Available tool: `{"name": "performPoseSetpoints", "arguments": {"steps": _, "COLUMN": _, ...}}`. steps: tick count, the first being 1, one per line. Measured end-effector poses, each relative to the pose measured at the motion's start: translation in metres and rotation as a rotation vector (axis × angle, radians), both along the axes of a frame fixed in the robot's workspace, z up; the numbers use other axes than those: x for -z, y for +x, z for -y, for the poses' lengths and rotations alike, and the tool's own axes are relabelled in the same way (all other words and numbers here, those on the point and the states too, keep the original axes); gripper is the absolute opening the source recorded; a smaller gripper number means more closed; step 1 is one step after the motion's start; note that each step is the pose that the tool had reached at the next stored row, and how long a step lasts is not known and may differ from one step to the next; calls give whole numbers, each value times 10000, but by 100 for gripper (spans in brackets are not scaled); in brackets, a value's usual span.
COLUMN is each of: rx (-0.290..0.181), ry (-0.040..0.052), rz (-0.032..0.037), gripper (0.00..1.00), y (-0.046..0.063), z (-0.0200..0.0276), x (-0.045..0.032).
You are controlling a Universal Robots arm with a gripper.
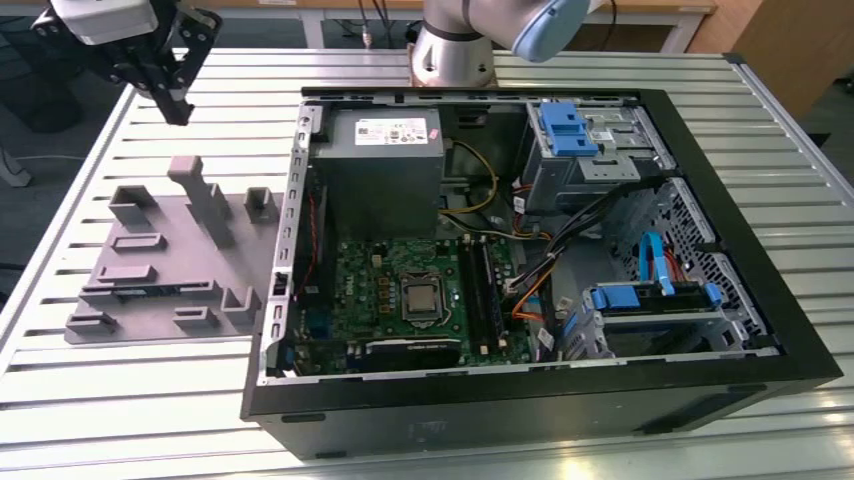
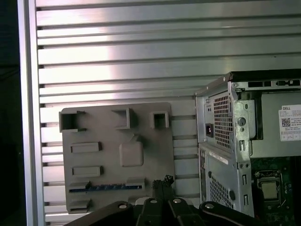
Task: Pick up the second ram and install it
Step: 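Reach for the second ram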
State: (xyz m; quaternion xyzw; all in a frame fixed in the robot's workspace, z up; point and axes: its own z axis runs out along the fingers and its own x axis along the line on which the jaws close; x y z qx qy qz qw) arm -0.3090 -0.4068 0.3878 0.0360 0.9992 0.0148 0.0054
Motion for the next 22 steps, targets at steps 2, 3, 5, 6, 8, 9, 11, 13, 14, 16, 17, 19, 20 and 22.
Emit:
{"name": "performPoseSetpoints", "arguments": {"steps": 2, "rx": 1, "ry": -16, "rz": -7, "gripper": 11, "y": -20, "z": 19, "x": 8}}
{"name": "performPoseSetpoints", "arguments": {"steps": 3, "rx": 0, "ry": -23, "rz": -10, "gripper": 11, "y": -29, "z": 30, "x": 13}}
{"name": "performPoseSetpoints", "arguments": {"steps": 5, "rx": 1, "ry": -32, "rz": -15, "gripper": 11, "y": -54, "z": 53, "x": 24}}
{"name": "performPoseSetpoints", "arguments": {"steps": 6, "rx": 1, "ry": -33, "rz": -16, "gripper": 11, "y": -74, "z": 68, "x": 30}}
{"name": "performPoseSetpoints", "arguments": {"steps": 8, "rx": -2, "ry": -33, "rz": -18, "gripper": 11, "y": -129, "z": 92, "x": 38}}
{"name": "performPoseSetpoints", "arguments": {"steps": 9, "rx": -2, "ry": -34, "rz": -19, "gripper": 11, "y": -168, "z": 101, "x": 42}}
{"name": "performPoseSetpoints", "arguments": {"steps": 11, "rx": 0, "ry": -32, "rz": -17, "gripper": 11, "y": -257, "z": 117, "x": 50}}
{"name": "performPoseSetpoints", "arguments": {"steps": 13, "rx": 0, "ry": -34, "rz": -20, "gripper": 11, "y": -351, "z": 132, "x": 54}}
{"name": "performPoseSetpoints", "arguments": {"steps": 14, "rx": 0, "ry": -33, "rz": -18, "gripper": 11, "y": -396, "z": 138, "x": 57}}
{"name": "performPoseSetpoints", "arguments": {"steps": 16, "rx": -1, "ry": -33, "rz": -18, "gripper": 11, "y": -575, "z": 148, "x": 62}}
{"name": "performPoseSetpoints", "arguments": {"steps": 17, "rx": 1, "ry": -33, "rz": -21, "gripper": 11, "y": -667, "z": 149, "x": 63}}
{"name": "performPoseSetpoints", "arguments": {"steps": 19, "rx": 0, "ry": -33, "rz": -24, "gripper": 11, "y": -743, "z": 150, "x": 64}}
{"name": "performPoseSetpoints", "arguments": {"steps": 20, "rx": 0, "ry": -33, "rz": -26, "gripper": 11, "y": -775, "z": 150, "x": 64}}
{"name": "performPoseSetpoints", "arguments": {"steps": 22, "rx": -1, "ry": -33, "rz": -30, "gripper": 11, "y": -835, "z": 151, "x": 65}}
